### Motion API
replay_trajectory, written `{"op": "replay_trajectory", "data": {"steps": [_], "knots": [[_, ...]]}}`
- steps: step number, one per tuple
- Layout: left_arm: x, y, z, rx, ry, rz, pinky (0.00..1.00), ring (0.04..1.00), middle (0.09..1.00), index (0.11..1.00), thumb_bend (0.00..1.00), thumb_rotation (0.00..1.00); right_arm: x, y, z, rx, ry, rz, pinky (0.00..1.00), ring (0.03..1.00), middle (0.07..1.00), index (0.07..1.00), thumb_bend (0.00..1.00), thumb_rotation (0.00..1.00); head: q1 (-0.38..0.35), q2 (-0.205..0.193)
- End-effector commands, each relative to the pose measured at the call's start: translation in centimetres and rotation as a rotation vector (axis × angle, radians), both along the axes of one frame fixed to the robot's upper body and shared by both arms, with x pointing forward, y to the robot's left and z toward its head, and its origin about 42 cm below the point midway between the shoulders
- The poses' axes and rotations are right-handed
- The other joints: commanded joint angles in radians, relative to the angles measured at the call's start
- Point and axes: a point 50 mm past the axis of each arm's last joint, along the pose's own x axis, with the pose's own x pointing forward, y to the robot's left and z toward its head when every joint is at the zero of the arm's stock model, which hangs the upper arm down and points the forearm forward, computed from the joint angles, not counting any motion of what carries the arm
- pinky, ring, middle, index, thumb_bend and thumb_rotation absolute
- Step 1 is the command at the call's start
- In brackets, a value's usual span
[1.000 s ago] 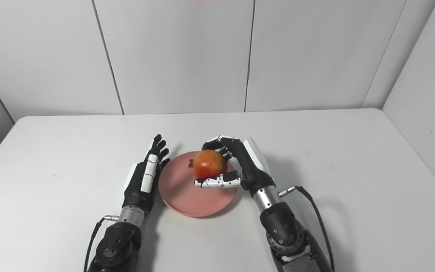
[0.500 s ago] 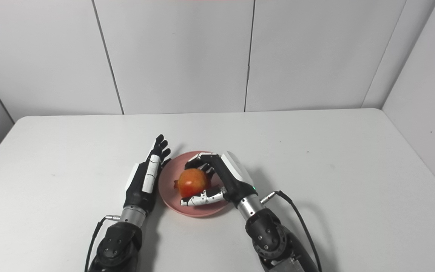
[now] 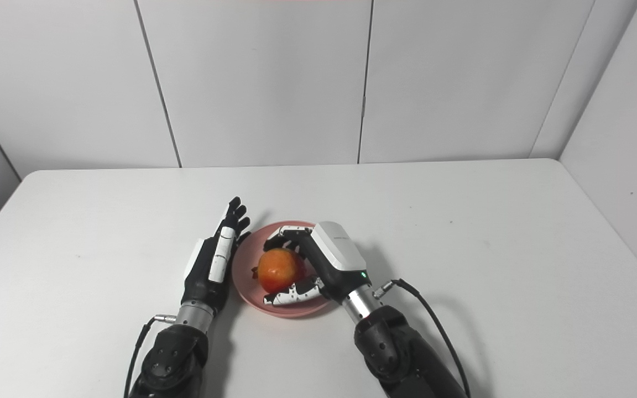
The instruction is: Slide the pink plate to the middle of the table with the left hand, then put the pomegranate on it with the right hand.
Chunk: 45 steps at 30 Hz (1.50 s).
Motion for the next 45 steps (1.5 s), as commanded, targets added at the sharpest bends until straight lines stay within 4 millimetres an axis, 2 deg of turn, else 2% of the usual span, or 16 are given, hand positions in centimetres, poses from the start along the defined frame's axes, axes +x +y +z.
{"op": "replay_trajectory", "data": {"steps": [1, 5, 7, 8, 9, 16, 20, 21, 22, 23, 25, 28, 33, 37, 41, 45], "knots": [[0.6, -0.3, 1.7, -0.002, -0.076, -0.01, 0.93, 0.974, 0.998, 0.995, 0.69, 1.0, 1.2, 0.4, 2.8, 0.006, -0.147, 0.024, 0.53, 0.573, 0.517, 0.475, 0.52, 0.0, 0.0, -0.001], [0.6, -0.4, 1.7, 0.001, -0.079, -0.007, 0.94, 0.98, 1.0, 0.998, 0.69, 1.0, 1.2, 0.3, 2.8, -0.024, -0.181, 0.01, 0.58, 0.634, 0.517, 0.479, 0.52, 0.0, 0.0, -0.001], [0.6, -0.4, 1.7, -0.003, -0.08, -0.007, 0.94, 0.98, 1.0, 0.997, 0.69, 1.0, 1.3, 0.1, 2.6, -0.034, -0.185, 0.0, 0.63, 0.695, 0.68, 0.489, 0.51, 0.09, 0.0, -0.001], [0.5, -0.4, 1.7, -0.008, -0.077, -0.008, 0.94, 0.98, 1.0, 0.997, 0.69, 1.0, 1.2, 0.0, 2.6, -0.046, -0.188, -0.014, 0.64, 0.701, 0.695, 0.49, 0.51, 0.1, 0.001, 0.001], [0.5, -0.4, 1.7, -0.012, -0.076, -0.009, 0.94, 0.979, 1.0, 0.999, 0.69, 1.0, 1.2, 0.0, 2.6, -0.054, -0.19, -0.024, 0.68, 0.755, 0.771, 0.492, 0.51, 0.11, 0.001, 0.001], [0.5, -0.3, 1.7, -0.002, -0.076, -0.003, 0.93, 0.978, 0.999, 0.996, 0.68, 1.0, 0.8, -0.2, 2.3, -0.07, -0.188, -0.059, 0.82, 0.873, 0.916, 0.498, 0.51, 0.14, 0.001, 0.001], [0.5, -0.2, 1.7, -0.002, -0.082, -0.013, 0.94, 0.983, 1.0, 1.0, 0.69, 1.0, 0.6, -0.3, 2.4, -0.043, -0.172, -0.068, 0.82, 0.89, 0.961, 0.499, 0.51, 0.15, -0.001, 0.0], [0.6, -0.2, 1.6, 0.001, -0.084, -0.015, 0.94, 0.984, 1.0, 1.0, 0.69, 1.0, 0.6, -0.3, 2.4, -0.039, -0.172, -0.068, 0.82, 0.899, 0.975, 0.656, 0.56, 0.21, -0.003, 0.0], [0.6, -0.2, 1.6, 0.003, -0.086, -0.017, 0.94, 0.983, 1.0, 0.998, 0.71, 1.0, 0.5, -0.4, 2.4, -0.037, -0.172, -0.068, 0.83, 0.906, 0.982, 0.739, 0.59, 0.27, -0.003, 0.0], [0.6, -0.2, 1.6, 0.001, -0.086, -0.017, 0.94, 0.983, 1.0, 0.998, 0.72, 1.0, 0.5, -0.4, 2.4, -0.036, -0.171, -0.068, 0.83, 0.911, 0.983, 0.769, 0.6, 0.3, -0.002, 0.0], [0.7, -0.2, 1.5, 0.002, -0.084, -0.018, 0.94, 0.982, 1.0, 0.999, 0.73, 1.0, 0.4, -0.5, 2.5, -0.035, -0.17, -0.067, 0.85, 0.919, 0.982, 0.81, 0.61, 0.38, -0.002, 0.0], [0.7, -0.2, 1.5, -0.002, -0.084, -0.017, 0.95, 0.986, 1.0, 1.0, 0.73, 1.0, 0.2, -0.9, 2.7, -0.029, -0.159, -0.066, 0.85, 0.923, 0.982, 0.835, 0.62, 0.44, -0.004, 0.001], [0.7, -0.2, 1.4, -0.025, -0.084, -0.004, 0.94, 0.98, 0.998, 0.991, 0.72, 1.0, -0.2, -1.7, 2.9, 0.021, -0.127, -0.059, 0.88, 0.945, 0.992, 0.857, 0.65, 0.44, -0.006, -0.001], [0.6, -0.1, 1.4, -0.02, -0.085, 0.001, 0.93, 0.976, 0.993, 0.986, 0.73, 1.0, -0.6, -2.3, 3.3, 0.002, -0.127, -0.053, 0.92, 0.977, 1.0, 0.921, 0.65, 0.5, -0.013, -0.003], [0.7, 0.1, 1.3, -0.055, -0.086, 0.038, 0.92, 0.956, 0.97, 0.957, 0.74, 1.0, -1.2, -3.1, 3.6, 0.014, -0.101, -0.05, 0.9, 0.998, 1.0, 0.99, 0.66, 0.55, -0.017, -0.002], [0.9, 0.4, 1.3, -0.081, -0.089, 0.059, 0.92, 0.946, 0.956, 0.942, 0.76, 0.97, -1.7, -3.7, 3.6, 0.045, -0.09, -0.057, 0.87, 1.0, 1.0, 1.0, 0.68, 0.58, -0.019, 0.0]]}}
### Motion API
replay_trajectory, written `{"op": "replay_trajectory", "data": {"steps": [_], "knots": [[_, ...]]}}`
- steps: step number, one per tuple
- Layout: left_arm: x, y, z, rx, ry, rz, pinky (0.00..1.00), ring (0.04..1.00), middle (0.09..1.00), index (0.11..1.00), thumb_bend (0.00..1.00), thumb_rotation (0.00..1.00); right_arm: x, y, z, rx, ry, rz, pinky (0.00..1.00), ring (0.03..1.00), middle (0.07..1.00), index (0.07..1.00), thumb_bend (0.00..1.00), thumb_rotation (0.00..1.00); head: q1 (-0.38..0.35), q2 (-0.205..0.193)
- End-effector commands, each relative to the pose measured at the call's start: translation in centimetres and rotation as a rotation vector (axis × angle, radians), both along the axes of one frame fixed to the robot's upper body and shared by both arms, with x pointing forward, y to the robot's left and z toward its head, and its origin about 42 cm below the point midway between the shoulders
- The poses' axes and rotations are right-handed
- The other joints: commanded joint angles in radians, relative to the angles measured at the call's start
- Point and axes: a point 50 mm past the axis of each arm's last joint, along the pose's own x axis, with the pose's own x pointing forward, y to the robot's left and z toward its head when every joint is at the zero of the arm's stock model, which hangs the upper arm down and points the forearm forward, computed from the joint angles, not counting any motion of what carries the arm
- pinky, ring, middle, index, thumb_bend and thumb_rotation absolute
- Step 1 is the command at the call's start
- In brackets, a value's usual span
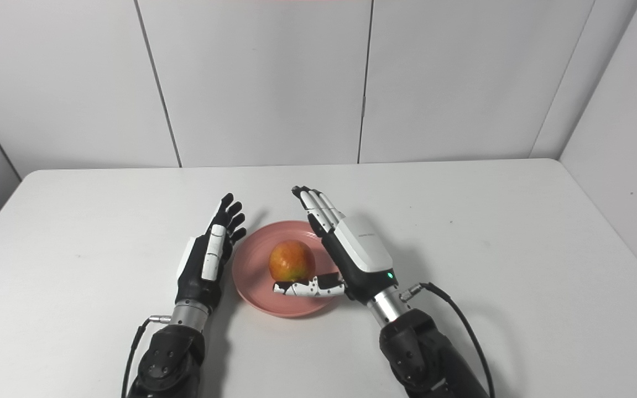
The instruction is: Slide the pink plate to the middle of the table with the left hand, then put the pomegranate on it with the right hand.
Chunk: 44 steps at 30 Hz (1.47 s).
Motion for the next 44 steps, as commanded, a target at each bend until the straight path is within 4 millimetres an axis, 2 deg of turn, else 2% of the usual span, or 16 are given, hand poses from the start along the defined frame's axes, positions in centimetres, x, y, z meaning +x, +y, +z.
{"op": "replay_trajectory", "data": {"steps": [1, 4, 8, 9, 11, 20, 25, 27, 32, 36, 38, 39, 44], "knots": [[0.8, -0.3, 1.3, -0.034, -0.067, 0.0, 0.91, 0.944, 0.956, 0.941, 0.77, 0.97, 0.3, -0.3, 1.9, 0.055, -0.053, -0.011, 0.87, 1.0, 1.0, 1.0, 0.67, 0.59, 0.0, 0.001], [0.9, 0.0, 1.5, -0.044, -0.069, -0.018, 0.92, 0.952, 0.968, 0.958, 0.76, 0.97, 0.2, -0.8, 1.9, 0.114, -0.024, -0.025, 0.86, 1.0, 1.0, 1.0, 0.69, 0.63, -0.002, 0.0], [1.1, 0.7, 1.6, -0.027, -0.086, -0.048, 0.95, 0.98, 0.997, 0.995, 0.76, 0.99, 0.0, -1.6, 1.8, 0.213, 0.04, -0.041, 0.95, 1.0, 1.0, 1.0, 0.72, 0.73, -0.004, -0.002], [1.1, 0.9, 1.6, -0.02, -0.09, -0.055, 0.97, 0.99, 0.999, 0.998, 0.76, 1.0, 0.0, -1.8, 1.7, 0.234, 0.051, -0.046, 0.98, 1.0, 1.0, 1.0, 0.72, 0.78, -0.004, -0.002], [1.1, 1.2, 1.6, -0.014, -0.093, -0.06, 0.97, 0.996, 1.0, 1.0, 0.76, 1.0, -0.1, -2.2, 1.6, 0.273, 0.061, -0.06, 0.99, 1.0, 1.0, 1.0, 0.73, 0.83, -0.006, -0.002], [0.4, 2.7, 1.6, 0.043, -0.096, -0.06, 0.98, 1.0, 1.0, 1.0, 0.77, 1.0, 0.0, -3.5, 0.9, 0.418, 0.138, -0.112, 1.0, 1.0, 1.0, 1.0, 0.67, 0.99, -0.02, 0.003], [0.0, 3.3, 1.7, 0.061, -0.085, -0.059, 0.99, 1.0, 1.0, 1.0, 0.79, 1.0, -0.2, -3.2, 0.5, 0.431, 0.194, -0.156, 1.0, 1.0, 1.0, 1.0, 0.7, 1.0, -0.036, 0.008], [-0.1, 3.5, 1.7, 0.053, -0.075, -0.058, 1.0, 1.0, 1.0, 1.0, 0.8, 1.0, -0.5, -2.8, 0.5, 0.438, 0.224, -0.2, 1.0, 1.0, 1.0, 1.0, 0.74, 1.0, -0.037, 0.008], [-0.5, 3.8, 1.8, 0.042, -0.074, -0.062, 1.0, 1.0, 1.0, 1.0, 0.8, 1.0, -1.3, -1.9, 0.4, 0.503, 0.267, -0.206, 1.0, 1.0, 1.0, 1.0, 0.69, 1.0, -0.033, 0.006], [-0.9, 3.8, 2.0, 0.035, -0.072, -0.057, 1.0, 1.0, 1.0, 1.0, 0.75, 1.0, -1.5, -1.5, 0.0, 0.589, 0.323, -0.191, 1.0, 1.0, 1.0, 1.0, 0.65, 1.0, -0.038, 0.014], [-1.1, 3.7, 2.2, 0.019, -0.075, -0.048, 1.0, 1.0, 1.0, 1.0, 0.7, 1.0, -1.7, -1.5, -0.1, 0.611, 0.335, -0.224, 1.0, 1.0, 1.0, 1.0, 0.68, 1.0, -0.041, 0.016], [-1.2, 3.7, 2.3, 0.012, -0.078, -0.044, 1.0, 1.0, 1.0, 1.0, 0.65, 1.0, -1.8, -1.5, -0.1, 0.619, 0.338, -0.243, 1.0, 1.0, 1.0, 1.0, 0.74, 1.0, -0.041, 0.016], [-1.5, 3.7, 2.5, 0.011, -0.072, -0.044, 1.0, 1.0, 1.0, 1.0, 0.58, 1.0, -2.0, -1.3, -0.8, 0.845, 0.357, -0.252, 1.0, 1.0, 1.0, 0.995, 0.74, 0.93, -0.05, 0.017]]}}
